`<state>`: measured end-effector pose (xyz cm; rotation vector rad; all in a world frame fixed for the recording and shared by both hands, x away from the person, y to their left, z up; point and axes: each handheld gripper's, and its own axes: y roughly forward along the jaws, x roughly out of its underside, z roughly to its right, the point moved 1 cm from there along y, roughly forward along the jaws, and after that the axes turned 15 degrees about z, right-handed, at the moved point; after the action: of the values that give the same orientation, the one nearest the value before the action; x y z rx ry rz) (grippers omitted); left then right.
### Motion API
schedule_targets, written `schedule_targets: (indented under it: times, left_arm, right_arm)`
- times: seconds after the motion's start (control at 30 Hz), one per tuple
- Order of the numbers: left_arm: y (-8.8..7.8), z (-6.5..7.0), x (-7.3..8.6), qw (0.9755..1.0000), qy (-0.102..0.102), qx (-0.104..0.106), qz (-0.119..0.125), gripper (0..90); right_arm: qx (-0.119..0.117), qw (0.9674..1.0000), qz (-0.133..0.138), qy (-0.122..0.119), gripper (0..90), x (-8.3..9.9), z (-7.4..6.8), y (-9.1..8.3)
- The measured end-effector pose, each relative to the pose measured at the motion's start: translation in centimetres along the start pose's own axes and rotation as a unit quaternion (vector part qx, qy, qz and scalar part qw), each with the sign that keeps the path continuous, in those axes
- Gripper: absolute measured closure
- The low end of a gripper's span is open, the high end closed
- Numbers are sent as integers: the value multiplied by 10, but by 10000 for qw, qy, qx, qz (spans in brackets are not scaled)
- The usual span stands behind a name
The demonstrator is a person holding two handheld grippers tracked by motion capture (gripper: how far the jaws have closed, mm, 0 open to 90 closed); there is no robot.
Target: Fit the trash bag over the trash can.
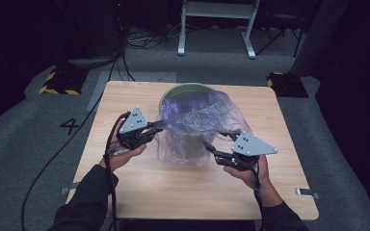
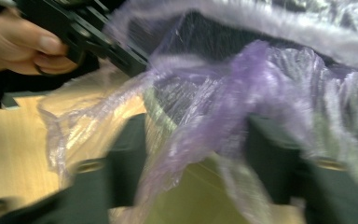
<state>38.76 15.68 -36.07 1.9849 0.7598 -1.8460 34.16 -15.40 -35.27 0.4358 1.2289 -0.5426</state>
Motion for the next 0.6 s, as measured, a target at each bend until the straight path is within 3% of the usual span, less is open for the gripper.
schedule_targets:
  times: [0.1, 0.17, 0.23, 0.4, 0.6]
  left_arm:
    - [-1, 0, 2, 10000, 12, -11, -1, 854]
    - [-2, -2, 3, 9999, 27, -101, -12, 863]
    - [-2, -8, 4, 9998, -27, -221, 15, 873]
    - [-3, -21, 12, 9988, -213, -445, 36, 894]
    - [2, -29, 16, 9981, -227, -578, -49, 896]
  right_arm:
    - [38, 9998, 24, -193, 804, 4, -4, -3]
    - [113, 9997, -7, -209, 876, 7, -5, -5]
    - [86, 9998, -59, -142, 893, 11, -3, -8]
    - [298, 9993, -212, 79, 896, 27, 6, -14]
    - [578, 9971, -467, 175, 896, 49, 20, -20]
